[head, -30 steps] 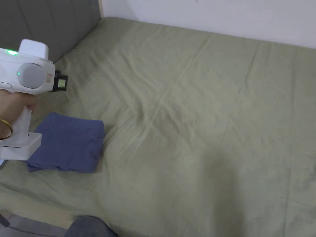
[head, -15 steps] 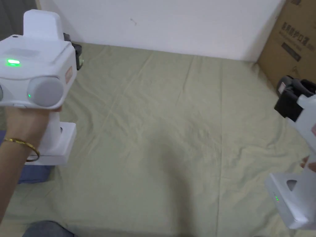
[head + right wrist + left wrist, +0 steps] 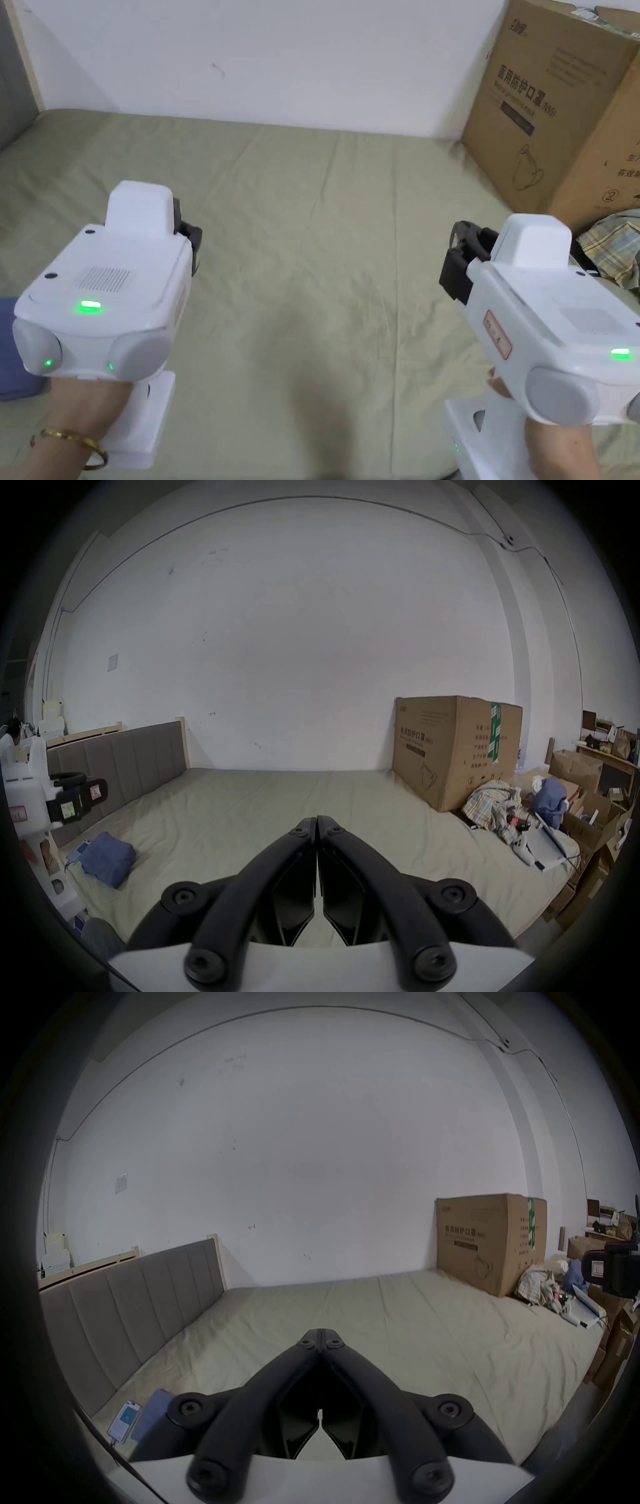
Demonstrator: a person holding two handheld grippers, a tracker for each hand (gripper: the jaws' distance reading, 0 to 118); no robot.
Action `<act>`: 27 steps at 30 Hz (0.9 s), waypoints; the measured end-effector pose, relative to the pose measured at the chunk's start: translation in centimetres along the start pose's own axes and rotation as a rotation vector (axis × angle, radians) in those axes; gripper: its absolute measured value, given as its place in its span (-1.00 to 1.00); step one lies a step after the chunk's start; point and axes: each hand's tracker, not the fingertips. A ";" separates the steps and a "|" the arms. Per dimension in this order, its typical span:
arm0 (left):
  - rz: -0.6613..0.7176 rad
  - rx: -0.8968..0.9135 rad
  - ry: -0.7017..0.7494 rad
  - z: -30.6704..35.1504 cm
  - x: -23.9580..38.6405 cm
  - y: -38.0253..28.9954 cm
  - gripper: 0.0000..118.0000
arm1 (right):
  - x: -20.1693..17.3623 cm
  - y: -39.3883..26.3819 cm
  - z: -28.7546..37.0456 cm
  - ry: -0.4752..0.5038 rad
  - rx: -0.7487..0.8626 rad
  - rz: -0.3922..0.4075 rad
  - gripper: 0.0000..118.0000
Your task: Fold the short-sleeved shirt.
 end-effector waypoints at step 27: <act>0.070 -0.050 0.017 1.0 -0.6 -2.5 1.00 | -1.5 -2.4 -0.5 0.028 -0.102 0.038 0.97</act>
